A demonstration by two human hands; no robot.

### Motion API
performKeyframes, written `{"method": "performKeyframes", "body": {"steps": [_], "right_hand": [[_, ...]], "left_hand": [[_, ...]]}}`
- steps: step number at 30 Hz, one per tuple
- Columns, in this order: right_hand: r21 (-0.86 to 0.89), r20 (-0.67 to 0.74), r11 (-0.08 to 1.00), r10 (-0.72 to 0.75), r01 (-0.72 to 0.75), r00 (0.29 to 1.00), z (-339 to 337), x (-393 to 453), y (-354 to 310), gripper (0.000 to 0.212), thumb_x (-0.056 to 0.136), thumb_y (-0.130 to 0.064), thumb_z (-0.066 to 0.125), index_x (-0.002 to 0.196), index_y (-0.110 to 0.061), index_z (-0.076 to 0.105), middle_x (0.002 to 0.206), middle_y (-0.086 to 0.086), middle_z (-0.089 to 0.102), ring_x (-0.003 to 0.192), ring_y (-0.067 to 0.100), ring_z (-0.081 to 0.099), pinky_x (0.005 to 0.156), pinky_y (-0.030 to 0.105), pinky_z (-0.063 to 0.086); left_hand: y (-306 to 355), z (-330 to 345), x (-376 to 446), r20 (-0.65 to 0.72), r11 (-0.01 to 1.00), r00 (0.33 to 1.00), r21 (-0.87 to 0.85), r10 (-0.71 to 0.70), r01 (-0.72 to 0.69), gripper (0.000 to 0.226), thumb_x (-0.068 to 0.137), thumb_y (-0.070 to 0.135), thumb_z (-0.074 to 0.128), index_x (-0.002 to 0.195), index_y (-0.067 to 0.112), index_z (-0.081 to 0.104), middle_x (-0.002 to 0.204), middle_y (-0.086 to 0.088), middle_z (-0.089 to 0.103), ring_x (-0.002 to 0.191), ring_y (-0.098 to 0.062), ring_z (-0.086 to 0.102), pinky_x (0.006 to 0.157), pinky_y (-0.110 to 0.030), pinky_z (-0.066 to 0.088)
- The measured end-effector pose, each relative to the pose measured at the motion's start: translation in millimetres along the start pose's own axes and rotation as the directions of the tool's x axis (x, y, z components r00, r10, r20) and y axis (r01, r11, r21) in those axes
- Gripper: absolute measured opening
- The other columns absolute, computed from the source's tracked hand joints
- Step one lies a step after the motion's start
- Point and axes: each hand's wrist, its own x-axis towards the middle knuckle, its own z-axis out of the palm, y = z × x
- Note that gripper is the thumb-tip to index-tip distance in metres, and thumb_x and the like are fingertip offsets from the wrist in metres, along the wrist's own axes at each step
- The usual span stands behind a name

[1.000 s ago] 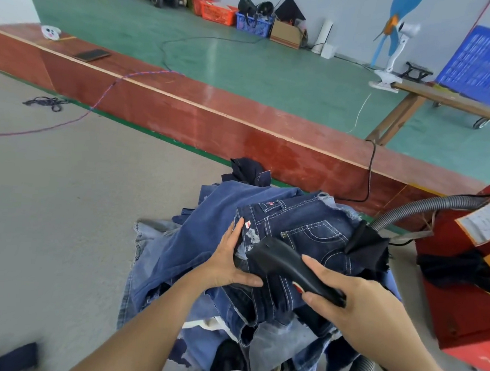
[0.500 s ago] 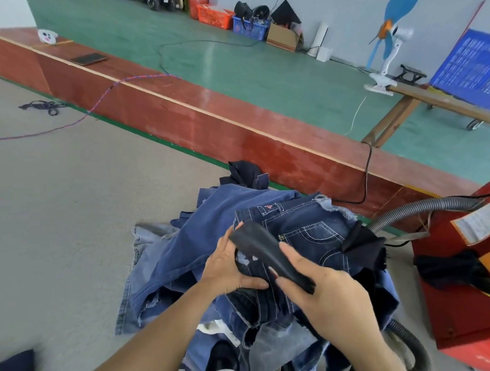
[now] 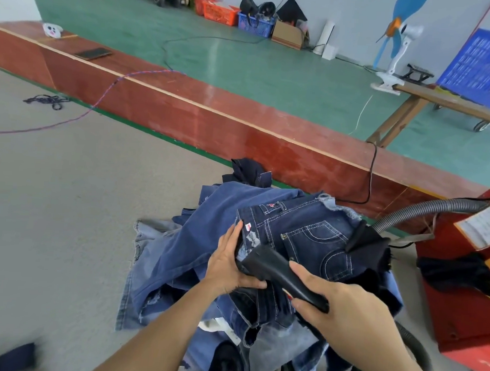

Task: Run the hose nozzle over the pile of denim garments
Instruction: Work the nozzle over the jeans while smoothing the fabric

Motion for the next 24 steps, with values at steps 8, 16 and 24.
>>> {"method": "performKeyframes", "body": {"steps": [8, 16, 24], "right_hand": [[0.139, -0.095, 0.990, -0.024, 0.037, 0.995, 0, 12, -16, 0.050, 0.085, -0.066, 0.046, 0.120, -0.082, 0.014, 0.084, -0.018, 0.068, 0.072, 0.004, 0.060, 0.061, 0.016, 0.044], [0.091, 0.015, 0.994, 0.051, -0.052, 0.999, -14, 2, 4, 0.048, 0.087, -0.062, 0.050, 0.118, -0.080, 0.018, 0.071, -0.026, 0.060, 0.054, -0.004, 0.049, 0.047, 0.013, 0.036], [0.248, -0.050, 0.967, 0.072, -0.057, 0.996, -6, 17, -4, 0.052, 0.086, -0.060, 0.053, 0.129, -0.072, 0.026, 0.076, -0.025, 0.061, 0.063, -0.004, 0.051, 0.054, 0.012, 0.036]], "left_hand": [[-2, 2, -1, -0.002, 0.999, 1.000, -0.040, -0.027, 0.027, 0.128, 0.027, 0.065, 0.088, 0.136, 0.049, 0.024, 0.139, 0.015, 0.037, 0.132, -0.012, 0.039, 0.108, -0.037, 0.038], [4, -3, -2, 0.059, 1.000, 0.998, 0.005, -0.023, 0.023, 0.150, 0.025, 0.066, 0.086, 0.141, 0.058, -0.010, 0.156, 0.019, 0.005, 0.145, -0.012, 0.016, 0.116, -0.045, 0.027], [7, -5, -4, 0.035, 0.997, 0.999, 0.078, -0.021, 0.019, 0.150, 0.027, 0.076, 0.081, 0.150, 0.043, 0.002, 0.156, 0.015, 0.014, 0.143, -0.013, 0.024, 0.113, -0.044, 0.033]]}}
